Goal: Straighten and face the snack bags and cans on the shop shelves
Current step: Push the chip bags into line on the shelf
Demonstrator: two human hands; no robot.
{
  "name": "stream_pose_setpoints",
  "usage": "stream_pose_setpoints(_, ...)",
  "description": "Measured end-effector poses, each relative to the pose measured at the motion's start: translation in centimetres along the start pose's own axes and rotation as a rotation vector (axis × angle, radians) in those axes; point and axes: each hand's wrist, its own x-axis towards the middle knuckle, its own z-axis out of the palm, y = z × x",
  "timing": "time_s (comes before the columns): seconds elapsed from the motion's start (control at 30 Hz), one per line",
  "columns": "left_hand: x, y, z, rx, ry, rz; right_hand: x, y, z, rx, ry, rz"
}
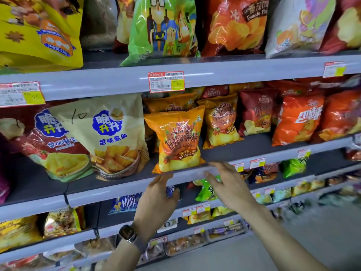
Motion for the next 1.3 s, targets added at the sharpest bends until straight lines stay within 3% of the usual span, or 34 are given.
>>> stream_pose_setpoints(0.17,-1.3,3.7,2.0,0.059,-0.206,0.023,-2.6,2.9,-2.5,-0.089,0.001,0.075)
stream_pose_setpoints(0.37,0.7,9.3,5.0,0.172,-0.275,0.051,-2.2,9.0,-6.5,-0.162,0.066,0.075)
stream_pose_setpoints(0.77,9.6,18.5,11.2,0.313,-0.026,-0.159,5.4,22.4,-16.2,-0.112,0.063,0.019)
stream_pose_setpoints(0.97,13.4,19.1,10.7,0.182,0.103,-0.243,10.4,21.6,-15.6,0.132,0.054,-0.082)
stream_pose_setpoints(1.1,15.9,18.2,11.2,0.120,0.125,-0.286,13.0,20.0,-13.8,0.421,0.056,0.008)
stream_pose_setpoints(1.3,18.1,15.7,12.7,-0.068,0.148,-0.297,15.5,19.4,-11.4,0.541,0.176,0.081)
